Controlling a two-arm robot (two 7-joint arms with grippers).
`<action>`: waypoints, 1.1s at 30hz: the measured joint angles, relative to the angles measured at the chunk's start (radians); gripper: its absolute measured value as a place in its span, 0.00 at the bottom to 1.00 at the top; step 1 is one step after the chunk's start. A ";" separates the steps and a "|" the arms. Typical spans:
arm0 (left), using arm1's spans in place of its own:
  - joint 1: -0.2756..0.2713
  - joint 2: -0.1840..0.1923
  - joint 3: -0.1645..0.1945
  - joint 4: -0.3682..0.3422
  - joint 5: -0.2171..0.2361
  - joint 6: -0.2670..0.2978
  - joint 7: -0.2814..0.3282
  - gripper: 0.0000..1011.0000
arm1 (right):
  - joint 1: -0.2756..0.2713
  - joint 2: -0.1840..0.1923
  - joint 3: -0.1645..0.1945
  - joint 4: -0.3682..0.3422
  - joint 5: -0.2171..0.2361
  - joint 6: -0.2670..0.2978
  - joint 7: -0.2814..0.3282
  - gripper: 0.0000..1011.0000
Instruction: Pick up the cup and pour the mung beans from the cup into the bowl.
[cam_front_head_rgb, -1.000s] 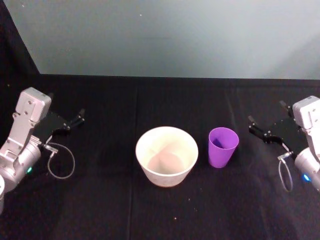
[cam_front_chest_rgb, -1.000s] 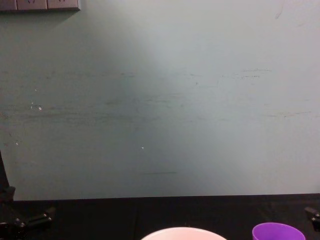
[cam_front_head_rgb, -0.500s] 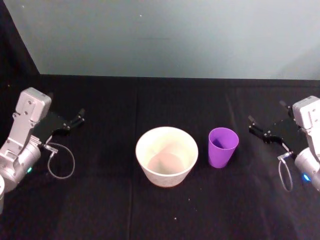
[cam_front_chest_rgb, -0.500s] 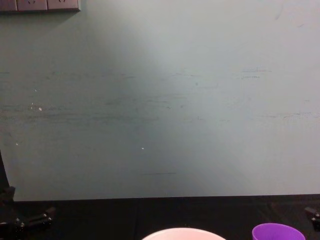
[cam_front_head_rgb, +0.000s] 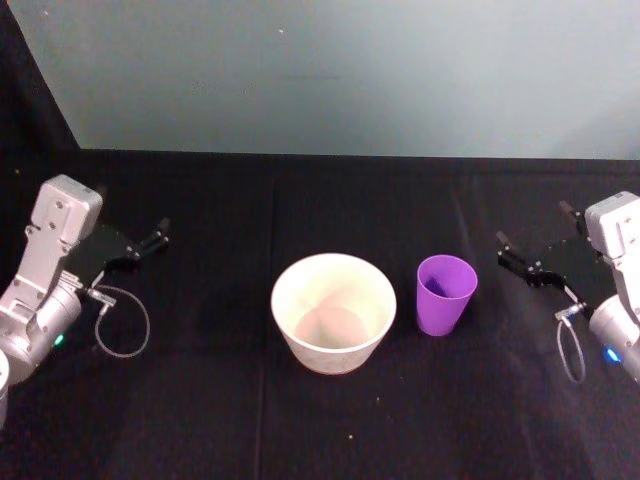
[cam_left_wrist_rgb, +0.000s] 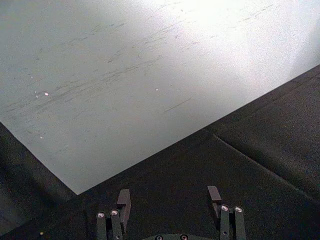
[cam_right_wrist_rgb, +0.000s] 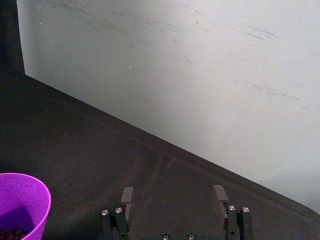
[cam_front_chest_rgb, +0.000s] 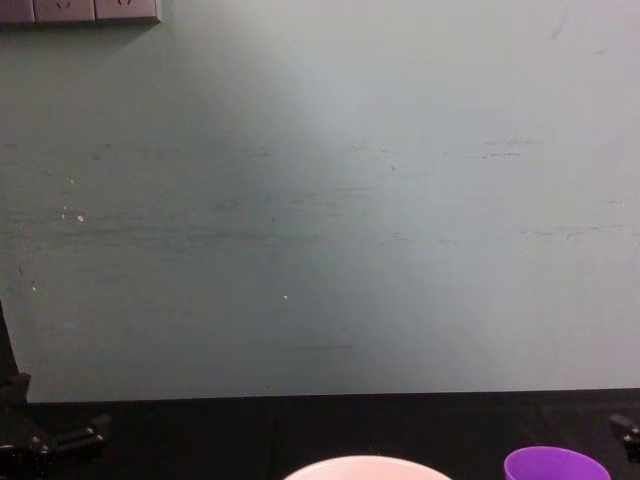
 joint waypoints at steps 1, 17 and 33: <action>0.000 0.000 0.000 0.000 0.000 0.000 0.000 0.99 | 0.000 0.000 0.000 0.000 0.000 0.000 0.000 0.99; 0.000 0.000 0.000 0.000 0.000 0.000 0.000 0.99 | -0.174 0.104 0.100 -0.161 0.098 -0.074 0.127 0.99; 0.000 0.000 0.000 0.000 0.000 0.000 0.000 0.99 | -0.224 0.085 0.096 -0.071 0.248 -0.196 0.412 0.99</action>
